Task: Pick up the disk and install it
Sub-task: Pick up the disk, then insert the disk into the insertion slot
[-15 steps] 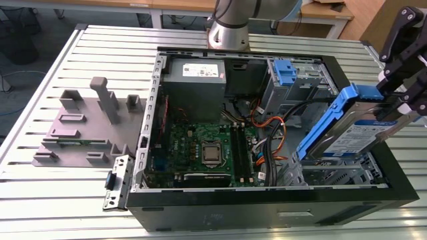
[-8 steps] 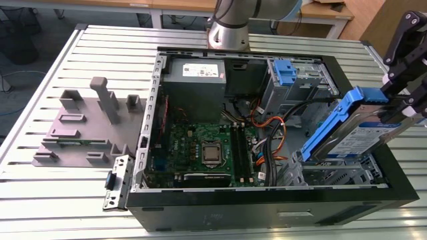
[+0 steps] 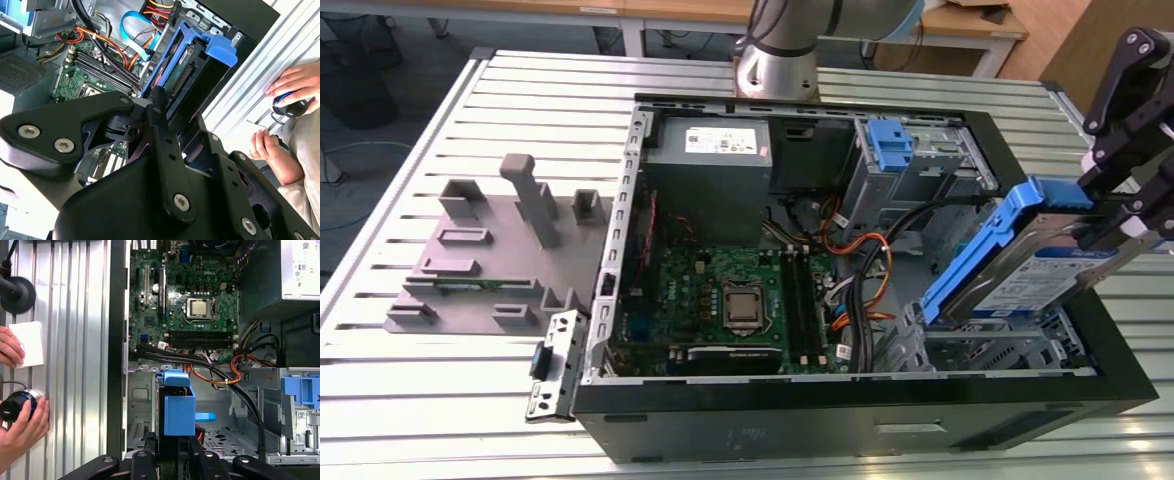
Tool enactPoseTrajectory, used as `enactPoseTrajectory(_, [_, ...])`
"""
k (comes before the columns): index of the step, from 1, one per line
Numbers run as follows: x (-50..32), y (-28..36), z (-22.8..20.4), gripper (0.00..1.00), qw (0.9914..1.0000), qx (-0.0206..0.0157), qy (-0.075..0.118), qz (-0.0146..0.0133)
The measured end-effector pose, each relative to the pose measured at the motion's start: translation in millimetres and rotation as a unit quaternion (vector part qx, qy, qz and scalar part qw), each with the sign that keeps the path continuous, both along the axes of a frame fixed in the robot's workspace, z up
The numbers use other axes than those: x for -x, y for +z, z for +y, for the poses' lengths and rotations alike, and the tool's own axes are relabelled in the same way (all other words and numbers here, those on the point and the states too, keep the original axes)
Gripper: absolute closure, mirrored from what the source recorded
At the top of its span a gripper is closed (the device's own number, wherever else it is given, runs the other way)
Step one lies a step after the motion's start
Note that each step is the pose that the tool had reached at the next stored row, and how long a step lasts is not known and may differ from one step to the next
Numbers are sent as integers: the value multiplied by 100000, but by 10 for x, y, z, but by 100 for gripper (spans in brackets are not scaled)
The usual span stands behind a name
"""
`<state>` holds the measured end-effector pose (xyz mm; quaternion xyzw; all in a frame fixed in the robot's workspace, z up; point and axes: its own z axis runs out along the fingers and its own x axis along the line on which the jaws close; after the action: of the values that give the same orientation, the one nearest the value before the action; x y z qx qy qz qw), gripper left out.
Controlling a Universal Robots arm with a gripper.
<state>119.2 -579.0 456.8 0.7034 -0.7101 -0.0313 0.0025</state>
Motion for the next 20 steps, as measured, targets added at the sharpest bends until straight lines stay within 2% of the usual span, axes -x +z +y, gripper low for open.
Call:
enactPoseTrajectory(7, [-21,-22,0,65,99996,16,-896,2])
enactPoseTrajectory(20, [-6,-50,0,65,99996,-2,-901,0])
